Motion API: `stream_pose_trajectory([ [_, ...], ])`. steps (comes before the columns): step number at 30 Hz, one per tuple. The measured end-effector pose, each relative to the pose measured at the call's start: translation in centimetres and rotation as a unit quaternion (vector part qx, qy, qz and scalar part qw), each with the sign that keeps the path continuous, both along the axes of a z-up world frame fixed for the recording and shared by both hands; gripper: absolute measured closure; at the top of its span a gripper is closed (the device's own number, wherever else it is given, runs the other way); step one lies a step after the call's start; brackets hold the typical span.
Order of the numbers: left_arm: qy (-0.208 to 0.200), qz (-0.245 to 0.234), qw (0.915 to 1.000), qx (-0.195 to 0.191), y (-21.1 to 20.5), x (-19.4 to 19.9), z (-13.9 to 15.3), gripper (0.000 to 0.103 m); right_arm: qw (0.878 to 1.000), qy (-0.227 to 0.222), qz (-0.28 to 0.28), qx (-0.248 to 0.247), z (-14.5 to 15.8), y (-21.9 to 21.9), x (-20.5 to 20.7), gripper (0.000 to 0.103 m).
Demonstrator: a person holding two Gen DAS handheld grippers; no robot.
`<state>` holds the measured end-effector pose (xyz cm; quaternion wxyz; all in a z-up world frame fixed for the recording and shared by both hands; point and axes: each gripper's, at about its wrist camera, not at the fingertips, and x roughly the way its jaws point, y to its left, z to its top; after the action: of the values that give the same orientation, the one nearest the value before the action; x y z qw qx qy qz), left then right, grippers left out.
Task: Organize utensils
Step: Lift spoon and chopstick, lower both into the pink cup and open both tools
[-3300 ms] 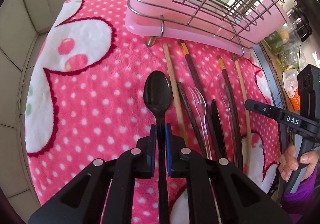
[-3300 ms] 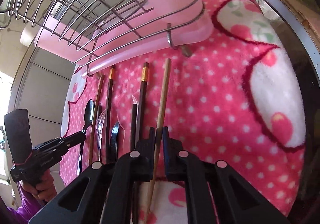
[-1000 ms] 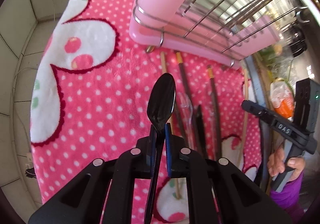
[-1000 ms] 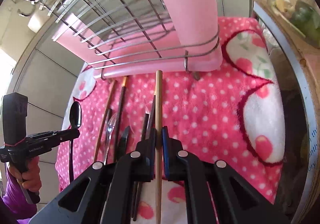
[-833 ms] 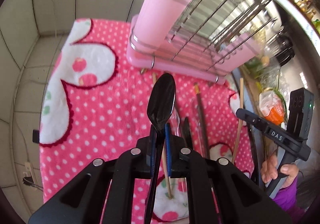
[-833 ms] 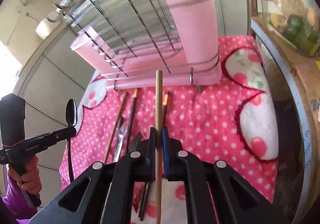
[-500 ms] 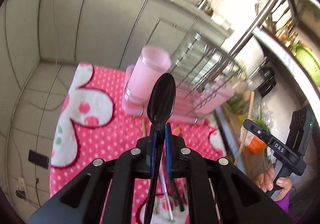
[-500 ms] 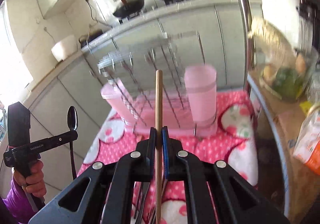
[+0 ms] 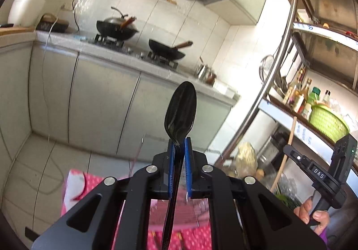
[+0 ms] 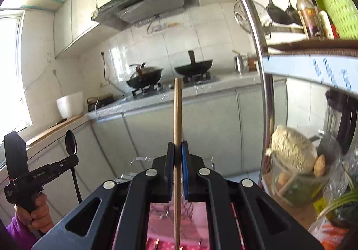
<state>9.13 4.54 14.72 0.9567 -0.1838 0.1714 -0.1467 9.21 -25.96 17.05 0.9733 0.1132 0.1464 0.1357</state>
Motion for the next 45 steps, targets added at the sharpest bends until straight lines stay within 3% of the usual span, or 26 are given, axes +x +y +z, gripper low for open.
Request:
stream_pose_trajectory([
  [7,-0.042,0.044,0.9982,0.001,0.4,3.8,-0.7,0.095,0.999,-0.036,-0.031,-0.011,0.6,-0.8,3.9,0.097],
  [16,-0.049,0.072,0.9958,0.027,0.2,7.4,-4.0,0.095,0.998,-0.019,-0.05,-0.03,-3.7,-0.2,7.9,0.097],
  [21,-0.024,0.072,0.9962,0.043,0.2,7.9,-6.6,0.095,0.998,0.024,-0.049,-0.026,-7.1,-0.3,9.1,0.097],
  [32,0.079,0.032,0.9962,0.02,0.8,8.0,-10.8,0.099,0.988,0.152,-0.026,-0.024,-12.4,-1.0,9.6,0.097],
  [38,0.114,0.023,0.9926,0.036,0.2,8.4,-11.9,0.099,0.985,0.171,-0.017,-0.022,-12.2,-1.1,9.8,0.097],
  [45,0.118,0.003,0.9919,0.048,-0.6,8.9,-10.6,0.099,0.984,0.177,-0.003,-0.039,-10.2,-0.7,10.3,0.097],
])
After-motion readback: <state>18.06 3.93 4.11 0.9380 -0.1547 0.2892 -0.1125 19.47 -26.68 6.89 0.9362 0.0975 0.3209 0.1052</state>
